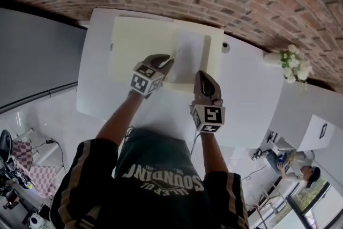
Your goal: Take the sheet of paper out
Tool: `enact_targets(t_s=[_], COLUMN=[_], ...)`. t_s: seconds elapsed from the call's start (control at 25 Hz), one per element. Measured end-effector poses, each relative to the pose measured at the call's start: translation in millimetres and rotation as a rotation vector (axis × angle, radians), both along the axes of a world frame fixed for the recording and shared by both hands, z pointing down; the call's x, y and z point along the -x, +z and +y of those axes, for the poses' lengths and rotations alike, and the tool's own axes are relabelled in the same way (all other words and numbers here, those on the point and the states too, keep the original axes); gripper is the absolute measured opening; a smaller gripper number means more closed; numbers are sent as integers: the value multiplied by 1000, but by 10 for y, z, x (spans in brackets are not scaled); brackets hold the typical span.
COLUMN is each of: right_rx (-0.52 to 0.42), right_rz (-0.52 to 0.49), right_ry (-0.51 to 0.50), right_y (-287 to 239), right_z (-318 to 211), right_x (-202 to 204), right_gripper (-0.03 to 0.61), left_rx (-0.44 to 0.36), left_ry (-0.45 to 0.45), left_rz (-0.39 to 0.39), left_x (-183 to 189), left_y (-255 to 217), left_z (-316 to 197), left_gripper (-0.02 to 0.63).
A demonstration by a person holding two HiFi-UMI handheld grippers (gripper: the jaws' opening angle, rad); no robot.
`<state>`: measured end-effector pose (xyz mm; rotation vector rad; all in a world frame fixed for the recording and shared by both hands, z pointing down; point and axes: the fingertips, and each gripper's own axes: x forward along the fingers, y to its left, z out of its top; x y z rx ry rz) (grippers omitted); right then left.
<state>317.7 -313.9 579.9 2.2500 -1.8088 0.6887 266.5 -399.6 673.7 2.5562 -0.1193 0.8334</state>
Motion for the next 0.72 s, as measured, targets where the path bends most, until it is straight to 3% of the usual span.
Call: enact_targets(t_s=[0.12, 0.4, 0.6, 0.72], right_rx=[10, 20, 36, 46], right_rz=[-10, -21, -34, -38], right_ry=[6, 18, 24, 34], right_y=[40, 119, 192, 249], right_z=[19, 34, 45, 73], right_x=[0, -19, -24, -46], right_gripper=[0, 0, 0, 0], left_rx=[80, 178, 365, 425], left_ry=[6, -19, -95, -119], left_rz=[-42, -103, -104, -112], left_x=[-16, -63, -116, -149], left_y=[163, 431, 648, 758], left_z=[61, 40, -15, -43], left_gripper=[122, 126, 125, 126])
